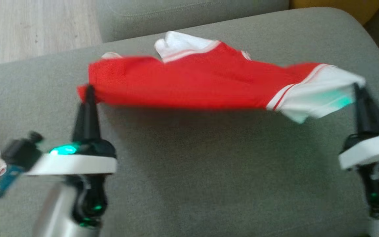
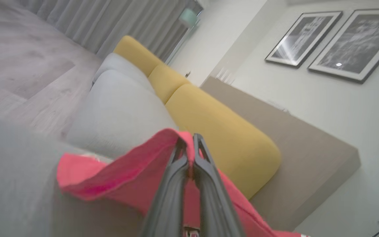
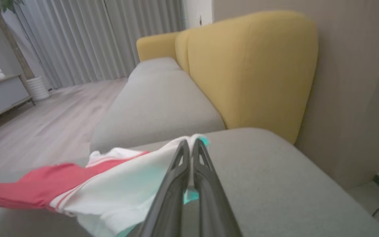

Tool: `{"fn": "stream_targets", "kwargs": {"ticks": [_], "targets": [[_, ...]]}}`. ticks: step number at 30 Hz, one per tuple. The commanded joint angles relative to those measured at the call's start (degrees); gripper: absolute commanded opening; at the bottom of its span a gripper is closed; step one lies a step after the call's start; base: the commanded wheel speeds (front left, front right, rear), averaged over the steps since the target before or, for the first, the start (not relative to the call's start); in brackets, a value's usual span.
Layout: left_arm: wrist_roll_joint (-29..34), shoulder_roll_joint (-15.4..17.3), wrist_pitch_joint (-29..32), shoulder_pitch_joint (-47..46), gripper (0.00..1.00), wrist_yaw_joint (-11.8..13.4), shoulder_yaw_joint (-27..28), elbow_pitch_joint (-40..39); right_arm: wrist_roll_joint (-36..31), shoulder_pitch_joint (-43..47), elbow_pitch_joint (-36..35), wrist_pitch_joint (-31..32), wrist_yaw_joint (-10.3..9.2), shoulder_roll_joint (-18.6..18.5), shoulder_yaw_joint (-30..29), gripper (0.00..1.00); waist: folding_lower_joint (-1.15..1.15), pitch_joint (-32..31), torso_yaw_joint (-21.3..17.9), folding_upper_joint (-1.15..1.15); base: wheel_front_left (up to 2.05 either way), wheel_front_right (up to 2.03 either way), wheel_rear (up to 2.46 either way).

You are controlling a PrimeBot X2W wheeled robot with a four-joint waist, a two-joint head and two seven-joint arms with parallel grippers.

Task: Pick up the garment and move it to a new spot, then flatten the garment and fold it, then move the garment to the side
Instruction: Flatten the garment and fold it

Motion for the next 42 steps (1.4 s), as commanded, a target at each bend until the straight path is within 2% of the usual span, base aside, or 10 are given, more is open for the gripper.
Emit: {"fn": "stream_targets", "kwargs": {"ticks": [1, 7, 11, 17, 18, 24, 25, 34, 38, 42], "targets": [[-1.35, 2.01, 2.03, -0.64, 0.00, 1.03, 3.22, -7.35, 0.22, -0.83, -6.43, 1.26, 0.40, -0.31, 0.30, 0.00, 0.00, -0.48, 0.03, 0.00, 0.00, 0.00, 0.00], [-5.92, 4.57, 11.24, -0.30, 0.00, 7.04, 5.72, -26.74, -2.03, -2.75, -21.80, 6.40, 0.40, -0.35, -0.16, 0.00, 0.00, -0.19, 0.15, 0.00, 0.00, 0.00, 0.00], [-8.35, 5.71, 17.07, -2.92, 0.00, 10.45, 5.80, -31.42, -1.41, -7.18, -23.04, 9.95, 0.40, -2.33, 1.04, 0.00, 0.00, 2.19, 0.47, 0.00, 0.00, 0.00, 0.00], [-7.36, 8.08, 20.56, -15.06, 0.00, 9.11, 4.85, -19.47, 6.01, -21.77, -7.40, 10.15, 0.40, -6.51, 5.73, 0.00, 0.00, 9.60, 1.28, 0.00, 0.00, 0.00, 0.00], [-4.44, 9.50, 19.33, -21.13, 0.00, 7.91, 4.92, -12.19, 8.38, -29.34, 0.75, 7.70, 0.40, -7.41, 8.30, 0.00, 0.00, 12.42, 1.12, 0.00, 0.00, 0.00, 0.00], [4.96, 11.88, 10.16, -38.62, 0.00, 4.63, 4.56, 8.38, 8.49, -52.60, 23.91, -4.56, 0.40, -9.47, 13.34, 0.00, 0.00, 16.72, 1.22, 0.00, 0.00, 0.00, 0.00], [4.96, 11.88, 10.16, -38.62, 0.00, 4.63, 4.56, 8.38, 8.49, -52.60, 23.91, -4.56, 0.40, -9.47, 13.34, 0.00, 0.00, 16.72, 1.22, 0.00, 0.00, 0.00, 0.00], [12.64, 11.01, -5.41, -58.59, 0.00, 2.91, 5.01, 19.14, 2.76, -75.63, 38.86, -26.35, 0.40, -10.40, 14.43, 0.00, 0.00, 17.69, 3.19, 0.00, 0.00, 0.00, 0.00], [14.93, 10.53, -7.20, -58.21, 0.00, 2.29, 5.49, 19.38, 2.70, -76.82, 41.55, -28.74, 0.40, -11.81, 17.34, 0.00, 0.00, 17.82, 3.65, 0.00, 0.00, 0.00, 0.00], [17.62, 10.33, -7.50, -50.62, 0.00, 1.72, 5.95, 18.64, 4.33, -71.25, 43.40, -29.26, 0.40, -13.92, 21.19, 0.00, 0.00, 17.27, 3.64, 0.00, 0.00, 0.00, 0.00]]}}
